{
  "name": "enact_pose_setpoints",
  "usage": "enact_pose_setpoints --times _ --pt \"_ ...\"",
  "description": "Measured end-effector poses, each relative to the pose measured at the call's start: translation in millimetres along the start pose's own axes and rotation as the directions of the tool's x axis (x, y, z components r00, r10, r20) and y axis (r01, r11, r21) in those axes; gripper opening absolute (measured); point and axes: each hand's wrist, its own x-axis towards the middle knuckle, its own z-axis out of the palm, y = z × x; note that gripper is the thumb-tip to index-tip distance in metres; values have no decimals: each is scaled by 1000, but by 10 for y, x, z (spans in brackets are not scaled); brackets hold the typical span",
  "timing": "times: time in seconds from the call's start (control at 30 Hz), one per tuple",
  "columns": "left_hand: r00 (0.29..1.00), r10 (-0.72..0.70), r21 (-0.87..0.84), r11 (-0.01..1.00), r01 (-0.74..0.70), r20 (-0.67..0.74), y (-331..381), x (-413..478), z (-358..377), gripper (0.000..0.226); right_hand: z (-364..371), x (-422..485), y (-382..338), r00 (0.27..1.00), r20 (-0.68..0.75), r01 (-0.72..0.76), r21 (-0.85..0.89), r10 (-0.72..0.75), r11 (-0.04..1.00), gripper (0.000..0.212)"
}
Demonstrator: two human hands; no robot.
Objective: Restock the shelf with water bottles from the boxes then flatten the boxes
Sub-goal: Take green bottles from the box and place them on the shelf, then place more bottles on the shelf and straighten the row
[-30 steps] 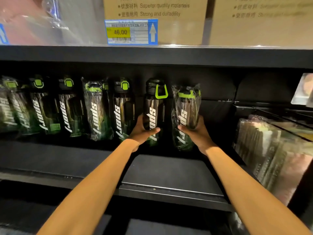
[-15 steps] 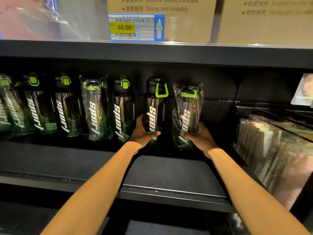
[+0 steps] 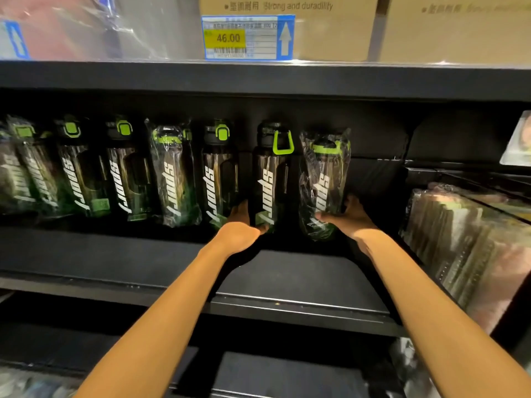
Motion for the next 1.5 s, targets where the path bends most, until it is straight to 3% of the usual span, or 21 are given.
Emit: enact_pose_setpoints --times 0.1,0.23,0.33,0.4,0.5,0.57,0.7,0.8,1.0,1.13,1.27,1.5 --pt "998 69 149 987 -68 -5 -74 -414 -151 70 -27 -313 -52 997 -78 -19 -89 12 996 119" --pt "960 247 203 955 -218 -133 -302 -970 -230 53 -78 -1196 -170 995 -85 32 -254 -56 967 73" --pt "886 375 210 922 -326 -271 -551 -1420 -234 42 3 -1912 -127 927 -222 272 -158 -302 949 64" --pt "829 443 231 894 -383 -341 -789 -1655 -192 38 152 -2422 13 877 -343 353 -12 -336 936 52" --pt "795 469 236 883 -407 -386 -1134 -2017 -88 43 419 -3156 335 862 -438 307 48 -256 951 46" --pt "804 458 213 889 -406 -380 -1334 -2317 -12 48 617 -3532 581 877 -422 246 -19 -231 969 45" --pt "904 339 167 938 -304 -260 -1737 -2953 292 53 871 -4143 1210 956 -250 112 -176 -155 978 50" --pt "940 296 173 948 -267 -169 -2009 -3526 616 56 958 -4461 1645 988 -136 36 -263 -74 964 53" --pt "997 46 -29 998 -48 -66 -2275 -4829 1220 60 1105 -5072 2427 995 86 -22 -348 56 937 65" --pt "989 -123 214 971 103 84 -2376 -5581 1443 63 1291 -5601 2826 973 177 -75 -364 148 928 72" --pt "943 -249 265 946 188 220 -2618 -6093 1617 62 1533 -6177 3217 924 257 -172 -384 284 907 72" --pt "872 -345 316 918 237 347 -3576 -6040 2262 64 2285 -6674 3827 837 331 -279 -426 436 861 74"
